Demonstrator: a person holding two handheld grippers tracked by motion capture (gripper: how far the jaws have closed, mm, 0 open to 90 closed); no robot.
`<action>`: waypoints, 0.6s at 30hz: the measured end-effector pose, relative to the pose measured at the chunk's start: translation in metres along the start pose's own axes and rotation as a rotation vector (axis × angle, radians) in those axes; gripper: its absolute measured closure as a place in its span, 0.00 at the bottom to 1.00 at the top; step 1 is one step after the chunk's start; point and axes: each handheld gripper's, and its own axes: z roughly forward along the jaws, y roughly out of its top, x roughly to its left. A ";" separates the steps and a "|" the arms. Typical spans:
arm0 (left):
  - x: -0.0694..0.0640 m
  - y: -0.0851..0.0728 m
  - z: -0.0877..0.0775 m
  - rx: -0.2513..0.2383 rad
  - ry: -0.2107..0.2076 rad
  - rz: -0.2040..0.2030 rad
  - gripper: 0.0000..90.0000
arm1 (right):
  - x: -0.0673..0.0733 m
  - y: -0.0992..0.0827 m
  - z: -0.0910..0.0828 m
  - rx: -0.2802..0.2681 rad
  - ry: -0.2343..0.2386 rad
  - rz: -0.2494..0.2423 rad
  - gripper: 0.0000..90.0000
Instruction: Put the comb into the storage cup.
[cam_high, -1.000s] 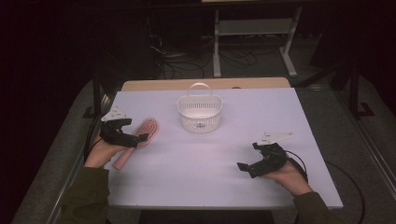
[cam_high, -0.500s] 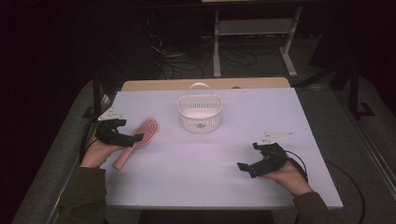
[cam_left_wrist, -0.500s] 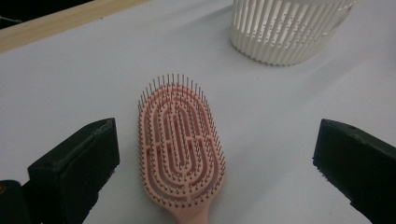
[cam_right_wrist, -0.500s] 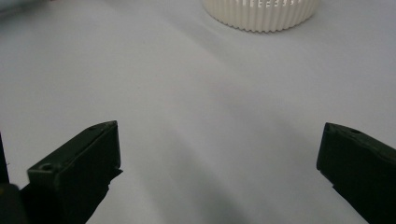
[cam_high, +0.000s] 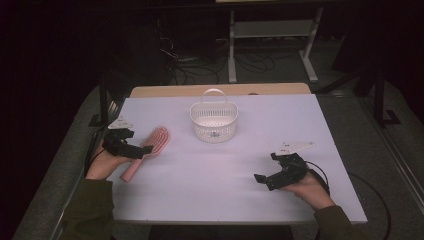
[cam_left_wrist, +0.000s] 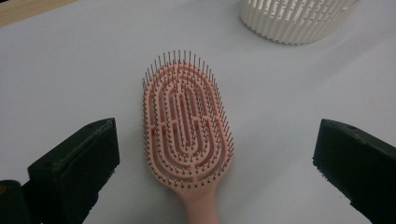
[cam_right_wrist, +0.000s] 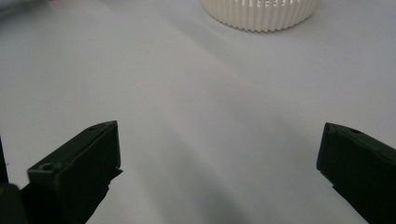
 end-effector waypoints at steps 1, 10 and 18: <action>0.000 0.000 0.000 0.004 0.002 0.002 0.00 | 0.000 0.000 0.000 0.000 0.000 0.000 0.00; 0.000 -0.001 0.003 0.033 0.014 0.001 0.00 | 0.000 0.000 0.000 0.000 0.000 0.000 0.00; 0.002 -0.003 0.005 0.063 0.024 -0.009 0.02 | 0.000 0.000 0.000 0.002 -0.001 0.000 0.00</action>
